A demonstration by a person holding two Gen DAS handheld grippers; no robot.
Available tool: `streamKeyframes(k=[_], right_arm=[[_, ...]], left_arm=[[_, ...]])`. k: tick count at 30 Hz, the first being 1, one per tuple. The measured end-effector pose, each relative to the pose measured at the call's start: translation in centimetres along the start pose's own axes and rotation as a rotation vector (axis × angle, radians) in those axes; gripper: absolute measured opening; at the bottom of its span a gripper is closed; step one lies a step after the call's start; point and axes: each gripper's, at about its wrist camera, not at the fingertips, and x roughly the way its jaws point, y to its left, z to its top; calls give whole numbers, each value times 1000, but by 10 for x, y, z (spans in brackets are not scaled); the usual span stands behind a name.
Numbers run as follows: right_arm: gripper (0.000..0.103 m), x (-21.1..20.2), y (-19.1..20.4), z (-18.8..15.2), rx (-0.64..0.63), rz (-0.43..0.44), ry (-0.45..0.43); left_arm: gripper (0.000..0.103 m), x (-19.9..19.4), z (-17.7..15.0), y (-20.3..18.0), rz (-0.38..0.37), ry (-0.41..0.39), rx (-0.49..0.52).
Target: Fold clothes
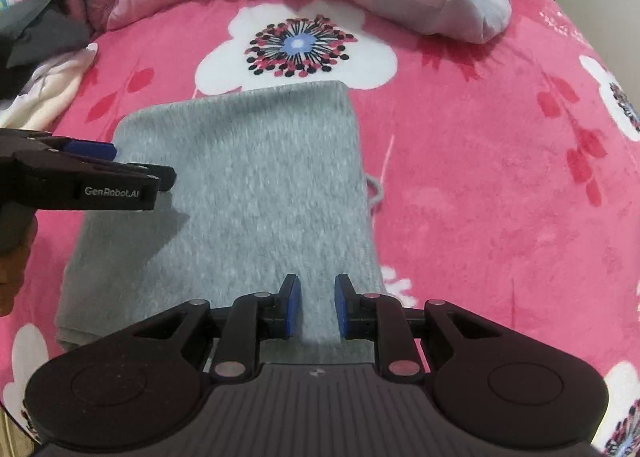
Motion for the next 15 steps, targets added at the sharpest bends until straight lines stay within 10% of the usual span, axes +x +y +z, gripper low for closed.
streamKeyframes(k=[10, 15], right_arm=[[24, -2, -6, -2, 43, 24, -21], [47, -21, -55, -9, 270, 176, -153]], left_arm=[[71, -2, -1, 2, 2, 0, -3], [71, -29, -16, 44, -108, -52, -132]])
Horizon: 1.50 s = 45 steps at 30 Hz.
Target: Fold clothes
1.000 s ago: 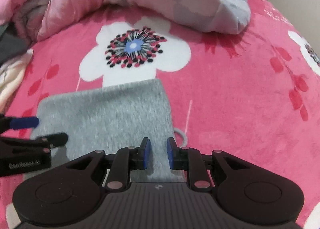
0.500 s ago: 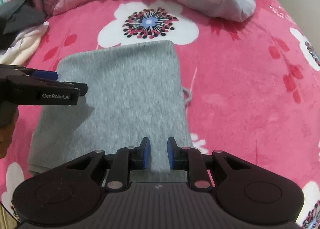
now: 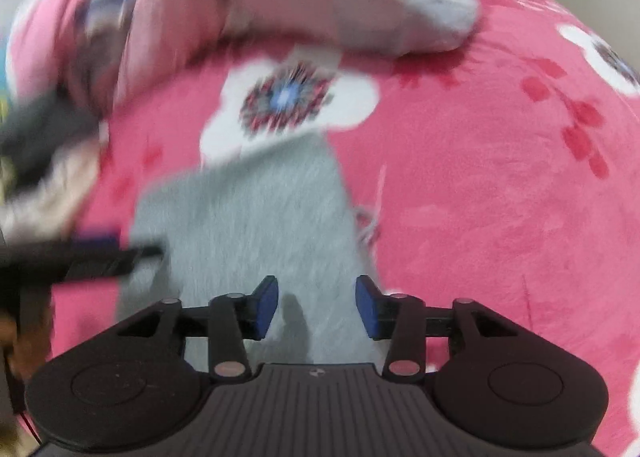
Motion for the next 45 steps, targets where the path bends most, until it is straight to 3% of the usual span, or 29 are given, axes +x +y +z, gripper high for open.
streamKeyframes(k=[2, 5, 8, 12, 14, 15, 20, 22, 29, 31, 33, 36, 45], right_arm=[[50, 1, -27, 5, 108, 60, -15], [73, 25, -60, 15, 236, 197, 29], [76, 60, -82, 25, 335, 319, 83], [83, 98, -90, 29, 369, 382, 149], [102, 106, -89, 28, 353, 428, 172], [103, 107, -87, 28, 341, 457, 181], [103, 101, -76, 5, 260, 565, 320], [103, 98, -73, -2, 228, 595, 356], [103, 128, -63, 14, 286, 692, 391], [97, 120, -57, 16, 255, 674, 389], [83, 108, -52, 19, 213, 647, 372], [73, 93, -45, 22, 182, 609, 330], [59, 46, -12, 15, 86, 522, 210]], left_arm=[[72, -7, -12, 32, -106, -5, -119], [72, 11, -29, 70, -297, 111, -294], [72, 36, -44, 91, -462, 182, -435], [72, 59, -52, 95, -539, 208, -509], [75, 63, -53, 92, -563, 197, -512], [76, 64, -53, 90, -574, 193, -509], [76, 67, -58, 83, -649, 231, -525], [77, 65, -61, 74, -649, 242, -485], [81, 68, -47, 57, -635, 225, -485], [77, 60, -44, 51, -621, 209, -453], [75, 50, -40, 45, -616, 187, -417], [72, 33, -34, 37, -617, 146, -354], [71, -3, -24, 30, -658, 83, -254]])
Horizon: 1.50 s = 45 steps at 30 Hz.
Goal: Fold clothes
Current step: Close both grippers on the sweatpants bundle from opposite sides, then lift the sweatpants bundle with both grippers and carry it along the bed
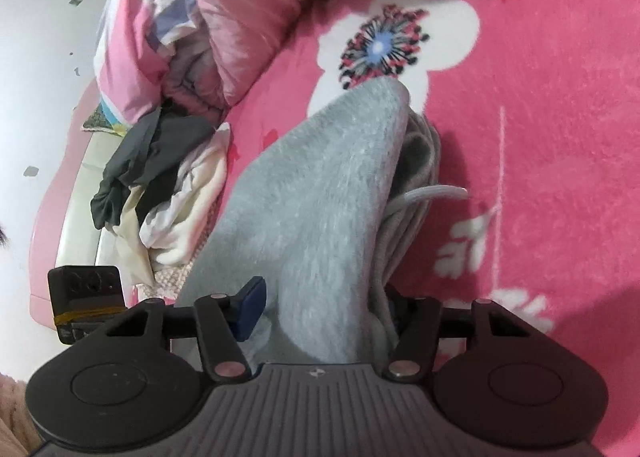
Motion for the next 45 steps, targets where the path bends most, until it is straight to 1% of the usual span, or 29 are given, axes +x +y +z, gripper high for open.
streamKeyframes(k=[2, 6, 12, 15, 21, 24, 29, 34, 37, 40, 43, 45], right_arm=[[57, -5, 6, -6, -6, -12, -11], [56, -14, 18, -18, -5, -19, -35], [56, -29, 33, -35, -14, -28, -68], [56, -42, 39, -42, -9, -29, -88], [55, -89, 48, -58, -9, -60, -137], [55, -122, 43, -66, -6, -79, -172], [55, -192, 19, -78, 6, -121, -236], [55, -284, -26, -70, 12, -155, -308], [55, -345, -58, -54, -5, -178, -341], [55, -404, -92, -30, -35, -198, -358], [55, -455, -131, -1, -67, -219, -356], [55, -485, -156, 19, -98, -229, -353]], left_arm=[[70, -8, -1, -4, -4, 7, 16], [69, -15, -1, -7, -19, 17, 29], [69, -25, -7, -21, -33, 11, 71], [69, -29, -9, -31, -53, 7, 97], [69, -28, -16, -63, -119, 9, 157], [69, -16, -21, -87, -163, 17, 186], [69, 23, -28, -143, -226, 48, 240], [69, 84, -32, -228, -291, 35, 303], [69, 126, -34, -277, -327, 15, 310], [69, 172, -35, -327, -359, -10, 315], [69, 221, -33, -369, -381, -43, 305], [69, 251, -29, -389, -393, -59, 290]])
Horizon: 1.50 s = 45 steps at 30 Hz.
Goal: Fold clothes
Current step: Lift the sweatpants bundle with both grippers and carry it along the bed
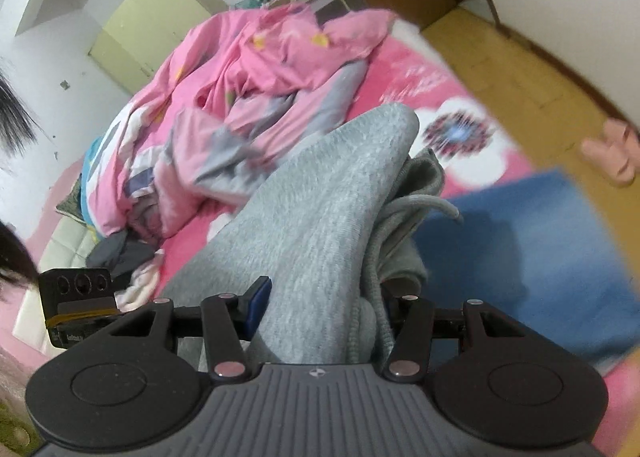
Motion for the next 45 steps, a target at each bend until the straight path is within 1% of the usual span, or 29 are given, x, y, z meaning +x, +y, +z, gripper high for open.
streamKeyframes(k=[4, 7, 9, 10, 11, 13, 14, 15, 17, 20, 22, 23, 25, 26, 28, 30, 31, 34, 35, 37, 38, 40, 41, 42, 43, 44, 45], right_arm=[[55, -14, -54, 34, -46, 8, -3], [55, -10, -97, 36, -28, 39, 0], [55, -8, -126, 37, -17, 60, 2], [55, -4, -141, 34, -3, 64, 11], [55, 5, -157, 25, 26, 55, 34], [57, 21, -188, 7, 91, 46, 70], [59, 25, -201, -1, 138, 61, 63], [60, 27, -211, -7, 183, 80, 51], [60, 24, -214, -10, 232, 124, 22], [60, 16, -204, -5, 237, 164, 14], [60, 9, -196, -1, 251, 196, 9], [60, 7, -193, 0, 237, 198, 10], [60, 10, -193, 0, 217, 173, 25], [60, 13, -196, -1, 214, 155, 40], [67, 24, -207, -8, 239, 101, 81], [69, 21, -213, -12, 282, 92, 75], [69, 18, -214, -12, 295, 81, 68], [70, -12, -204, -6, 279, -3, 7], [70, -25, -196, -4, 256, -39, -22], [70, -53, -166, -2, 150, -113, -89], [70, -61, -144, -2, 61, -137, -95], [71, -60, -97, -8, -138, -193, -70], [75, -55, -72, -14, -247, -223, -57], [79, -47, -47, -22, -354, -247, -49], [81, -38, -27, -32, -446, -263, -45], [85, -29, -9, -43, -532, -273, -43], [92, -21, 7, -56, -610, -279, -50]], left_arm=[[69, 56, 8, -5, -10, -31, -14], [69, 80, 2, -8, 1, -35, -13], [69, 95, -6, -4, 24, -15, -11], [69, 102, -13, 0, 43, 6, -4], [69, 109, -21, 6, 69, 28, -7], [67, 118, -33, 14, 98, 67, -26], [67, 118, -37, 17, 106, 73, -33], [67, 117, -40, 19, 114, 78, -39], [67, 110, -38, 18, 112, 65, -47], [67, 97, -27, 13, 101, 51, -61], [68, 90, -22, 13, 84, 49, -95], [68, 85, -20, 14, 75, 46, -116], [71, 90, -24, 17, 74, 65, -150], [71, 96, -31, 19, 90, 84, -171], [71, 96, -41, 25, 101, 112, -233], [73, 85, -44, 23, 91, 98, -250], [76, 79, -45, 19, 84, 89, -248], [78, 63, -49, 14, 76, 81, -256], [78, 60, -49, 12, 72, 79, -266], [78, 51, -49, 18, 49, 62, -314], [78, 48, -43, 24, 34, 47, -346], [78, 38, -38, 36, 13, 4, -411], [78, 33, -36, 43, 4, -20, -442], [78, 32, -32, 50, 1, -26, -467], [78, 36, -27, 55, -10, -9, -481], [78, 40, -22, 59, -23, 12, -494], [78, 47, -17, 62, -43, 58, -493]])
